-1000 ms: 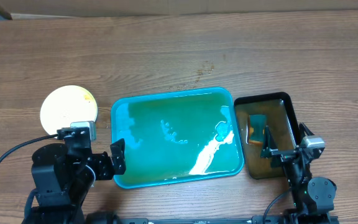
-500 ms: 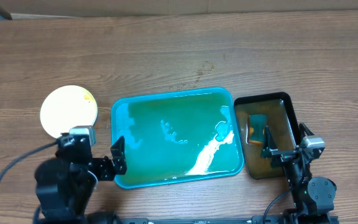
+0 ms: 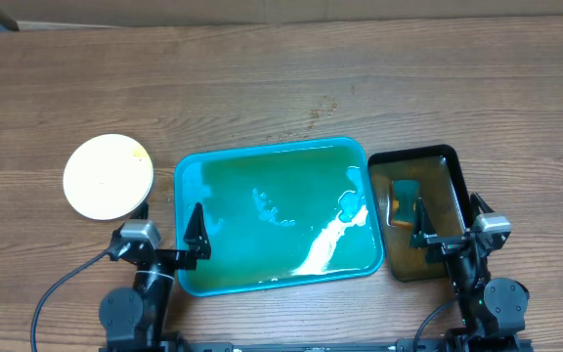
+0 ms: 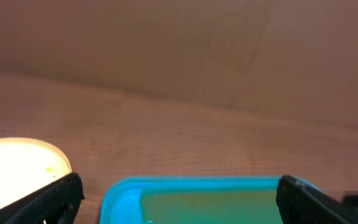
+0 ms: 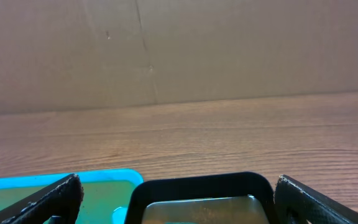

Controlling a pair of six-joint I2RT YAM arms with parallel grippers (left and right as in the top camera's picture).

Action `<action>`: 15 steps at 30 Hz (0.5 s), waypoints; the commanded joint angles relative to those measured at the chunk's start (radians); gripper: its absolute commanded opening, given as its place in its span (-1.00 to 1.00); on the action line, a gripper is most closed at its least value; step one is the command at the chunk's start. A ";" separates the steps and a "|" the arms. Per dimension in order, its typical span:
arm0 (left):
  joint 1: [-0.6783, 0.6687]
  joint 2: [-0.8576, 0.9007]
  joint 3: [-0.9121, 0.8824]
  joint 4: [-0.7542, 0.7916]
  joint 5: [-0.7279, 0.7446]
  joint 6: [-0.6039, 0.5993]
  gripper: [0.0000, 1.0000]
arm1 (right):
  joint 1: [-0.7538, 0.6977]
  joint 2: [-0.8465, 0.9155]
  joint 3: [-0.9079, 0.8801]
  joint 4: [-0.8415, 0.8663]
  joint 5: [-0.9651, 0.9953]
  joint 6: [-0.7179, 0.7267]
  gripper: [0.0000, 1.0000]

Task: Clean dirty plates on tray and stack at the side

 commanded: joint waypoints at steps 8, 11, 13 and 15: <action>-0.003 -0.021 -0.094 0.179 0.014 0.179 0.99 | -0.007 -0.008 -0.010 0.007 -0.005 -0.003 1.00; -0.002 -0.020 -0.094 0.074 0.015 0.156 0.99 | -0.007 -0.008 -0.010 0.007 -0.005 -0.003 1.00; -0.002 -0.020 -0.094 0.021 0.014 0.157 0.99 | -0.007 -0.008 -0.010 0.007 -0.005 -0.003 1.00; -0.002 -0.018 -0.094 0.028 0.015 0.156 1.00 | -0.007 -0.008 -0.010 0.007 -0.005 -0.003 1.00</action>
